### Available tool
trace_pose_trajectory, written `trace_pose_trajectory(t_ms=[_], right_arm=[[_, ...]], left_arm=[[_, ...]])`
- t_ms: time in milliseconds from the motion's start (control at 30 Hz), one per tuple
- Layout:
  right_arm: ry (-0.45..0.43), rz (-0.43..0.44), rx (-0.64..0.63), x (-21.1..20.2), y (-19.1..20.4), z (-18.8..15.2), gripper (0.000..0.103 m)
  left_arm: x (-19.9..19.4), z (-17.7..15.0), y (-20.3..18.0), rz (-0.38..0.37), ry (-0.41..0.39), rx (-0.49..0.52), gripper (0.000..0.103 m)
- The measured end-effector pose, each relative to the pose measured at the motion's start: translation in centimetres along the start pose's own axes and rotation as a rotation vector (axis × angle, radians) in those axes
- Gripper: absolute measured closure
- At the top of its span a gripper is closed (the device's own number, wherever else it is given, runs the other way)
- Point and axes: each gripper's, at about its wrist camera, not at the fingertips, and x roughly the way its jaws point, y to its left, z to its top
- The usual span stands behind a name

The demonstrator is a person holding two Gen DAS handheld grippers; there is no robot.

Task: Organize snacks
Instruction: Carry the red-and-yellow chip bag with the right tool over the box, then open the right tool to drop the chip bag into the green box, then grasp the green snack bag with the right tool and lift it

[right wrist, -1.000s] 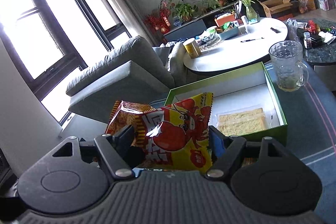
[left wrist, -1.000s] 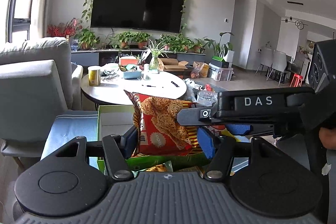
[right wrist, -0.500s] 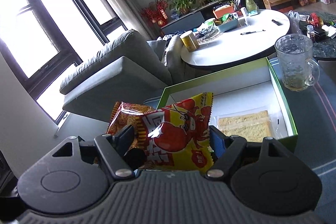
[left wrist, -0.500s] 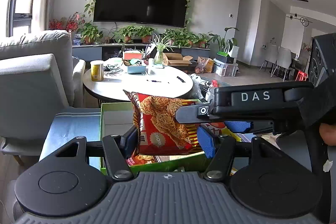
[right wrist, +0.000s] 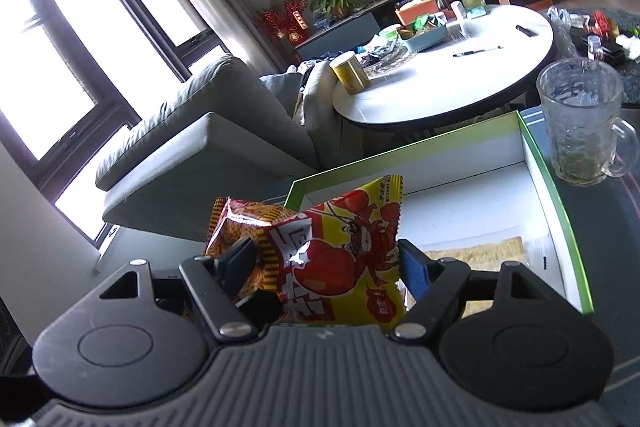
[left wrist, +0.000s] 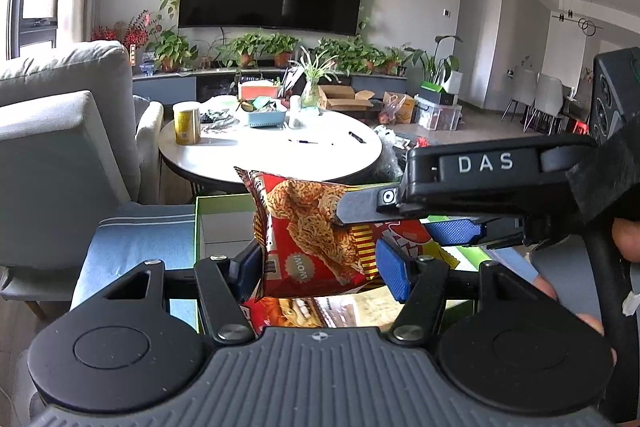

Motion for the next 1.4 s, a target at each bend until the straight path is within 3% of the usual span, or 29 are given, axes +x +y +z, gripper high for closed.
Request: trace_pose_trajectory(t_ms=[433,600,1100,1400], right_arm=[[0.071,-0.020,-0.004,6.0,-1.1,1.1,0.028],[0.064,-0.067,-0.010,6.9,-1.9,1.0,0.028],[0.031,-0.040,-0.039,1.0,-1.1,-0.2,0.027],[0.070,-0.015,-0.040,-1.4,0.1,-2.8,0.027]], left_arm=[[4.9,-0.4,3.7,0.046,0.064,-0.052,0.046],[5.3,-0.9,4.5,0.118,0.044,-0.042,0.046],[-0.3,-1.4,4.4,0.107,0.019,-0.067,0.043],[-3.6,-3.9,3.8,0.077,0.067,-0.090,0.040]])
